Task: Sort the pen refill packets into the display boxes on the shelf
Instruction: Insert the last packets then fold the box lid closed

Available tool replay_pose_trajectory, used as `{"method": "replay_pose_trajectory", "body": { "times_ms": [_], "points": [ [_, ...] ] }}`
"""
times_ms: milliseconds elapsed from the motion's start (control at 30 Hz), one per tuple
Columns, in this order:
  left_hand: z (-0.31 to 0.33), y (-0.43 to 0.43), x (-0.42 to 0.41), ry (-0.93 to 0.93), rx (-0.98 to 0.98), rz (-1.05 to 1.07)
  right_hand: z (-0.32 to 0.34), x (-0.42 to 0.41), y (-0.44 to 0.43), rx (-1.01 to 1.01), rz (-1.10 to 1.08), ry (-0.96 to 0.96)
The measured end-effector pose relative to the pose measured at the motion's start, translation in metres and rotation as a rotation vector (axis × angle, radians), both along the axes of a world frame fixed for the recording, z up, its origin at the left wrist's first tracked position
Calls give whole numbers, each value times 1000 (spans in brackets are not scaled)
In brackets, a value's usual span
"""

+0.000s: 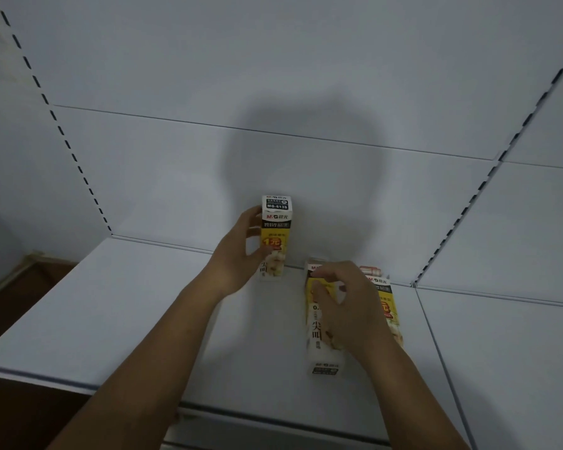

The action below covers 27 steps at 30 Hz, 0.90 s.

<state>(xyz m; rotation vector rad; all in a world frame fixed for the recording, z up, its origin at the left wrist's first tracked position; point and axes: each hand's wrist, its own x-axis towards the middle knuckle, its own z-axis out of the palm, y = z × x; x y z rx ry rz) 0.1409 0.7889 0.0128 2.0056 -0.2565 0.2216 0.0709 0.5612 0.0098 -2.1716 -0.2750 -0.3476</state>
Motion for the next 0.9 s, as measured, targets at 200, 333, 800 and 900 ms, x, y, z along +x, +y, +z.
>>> {"method": "replay_pose_trajectory", "body": {
  "times_ms": [200, 333, 800, 900],
  "points": [
    [-11, 0, 10, -74, -43, 87, -2, -2, -10, 0, -45, 57],
    [-10, -2, -1, -77, -123, 157, 0, -4, -12, -82, -85, 157],
    [-28, -67, -73, 457, -97, -93, -32, -13, 15, 128, -14, 299],
    [-26, -74, -69, 517, -228, -63, -36, -16, 16, 240, -44, 189]
  ]
}}
